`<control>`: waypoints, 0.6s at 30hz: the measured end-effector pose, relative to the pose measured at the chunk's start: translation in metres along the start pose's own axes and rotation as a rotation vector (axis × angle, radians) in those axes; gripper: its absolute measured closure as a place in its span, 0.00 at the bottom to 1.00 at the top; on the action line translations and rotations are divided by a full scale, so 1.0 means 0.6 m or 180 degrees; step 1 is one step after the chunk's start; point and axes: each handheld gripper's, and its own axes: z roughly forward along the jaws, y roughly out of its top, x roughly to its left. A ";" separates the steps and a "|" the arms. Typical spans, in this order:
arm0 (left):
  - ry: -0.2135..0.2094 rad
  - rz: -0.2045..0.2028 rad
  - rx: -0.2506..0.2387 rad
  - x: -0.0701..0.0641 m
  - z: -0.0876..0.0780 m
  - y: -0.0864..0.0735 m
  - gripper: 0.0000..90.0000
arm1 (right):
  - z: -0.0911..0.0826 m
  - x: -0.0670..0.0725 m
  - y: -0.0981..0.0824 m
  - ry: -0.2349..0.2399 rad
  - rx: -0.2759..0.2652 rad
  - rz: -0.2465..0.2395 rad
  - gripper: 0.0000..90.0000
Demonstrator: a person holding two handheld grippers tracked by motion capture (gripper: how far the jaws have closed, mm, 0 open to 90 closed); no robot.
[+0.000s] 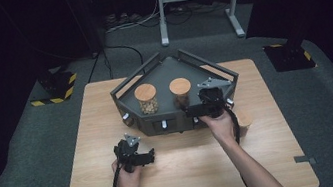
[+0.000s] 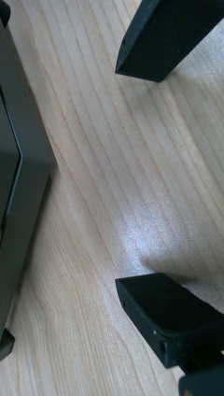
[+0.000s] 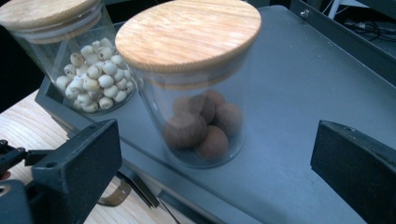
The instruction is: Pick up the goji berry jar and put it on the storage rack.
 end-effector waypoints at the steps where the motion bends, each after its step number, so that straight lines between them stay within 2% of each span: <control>1: 0.0000 0.0000 0.0000 0.000 0.000 0.000 0.01 | -0.002 -0.001 -0.001 -0.0001 0.0000 -0.0001 0.02; 18: -0.0001 -0.0005 -0.0001 0.000 0.000 0.000 0.01 | -0.031 -0.010 -0.013 0.0048 -0.0057 -0.0010 0.04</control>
